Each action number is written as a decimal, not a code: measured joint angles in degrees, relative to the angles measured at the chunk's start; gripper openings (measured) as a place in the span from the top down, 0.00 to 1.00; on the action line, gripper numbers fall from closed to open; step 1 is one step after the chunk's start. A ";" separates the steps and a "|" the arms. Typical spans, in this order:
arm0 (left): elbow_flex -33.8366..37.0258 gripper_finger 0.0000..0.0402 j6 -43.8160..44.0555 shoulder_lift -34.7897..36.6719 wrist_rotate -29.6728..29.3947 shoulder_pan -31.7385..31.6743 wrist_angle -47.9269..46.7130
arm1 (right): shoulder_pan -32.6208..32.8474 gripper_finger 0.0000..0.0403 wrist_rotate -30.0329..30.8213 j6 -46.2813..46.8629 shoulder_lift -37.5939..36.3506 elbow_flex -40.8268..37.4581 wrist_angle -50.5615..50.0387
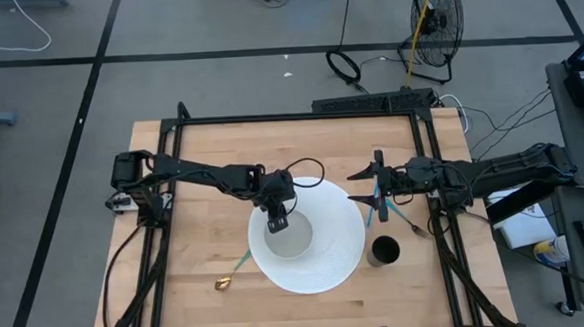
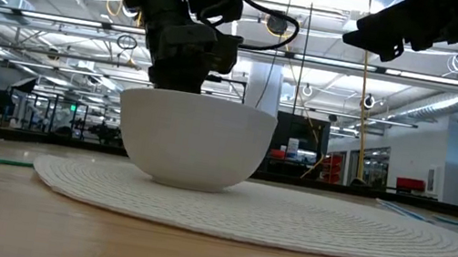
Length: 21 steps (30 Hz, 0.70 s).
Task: Pick & Place Utensil
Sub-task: Put the green spoon into the white bowl on the white mat
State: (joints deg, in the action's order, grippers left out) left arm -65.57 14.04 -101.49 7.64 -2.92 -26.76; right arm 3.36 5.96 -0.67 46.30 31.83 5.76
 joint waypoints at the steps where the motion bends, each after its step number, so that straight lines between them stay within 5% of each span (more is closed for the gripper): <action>1: -0.01 0.55 -0.01 0.00 0.00 -0.01 0.00 | 0.01 0.41 0.00 0.00 0.00 0.00 0.00; 15: 0.08 0.41 -3.03 9.47 -2.59 -1.73 -2.68 | 0.02 0.41 0.00 0.33 0.02 -0.02 -0.26; 21: -0.01 0.41 2.09 22.57 -13.50 -0.88 -17.72 | 0.02 0.41 -0.02 1.46 0.02 -0.02 -1.77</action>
State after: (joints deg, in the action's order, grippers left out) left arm -65.58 16.13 -78.92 -5.86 -3.80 -44.49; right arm 3.37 5.93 0.80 46.33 31.81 3.99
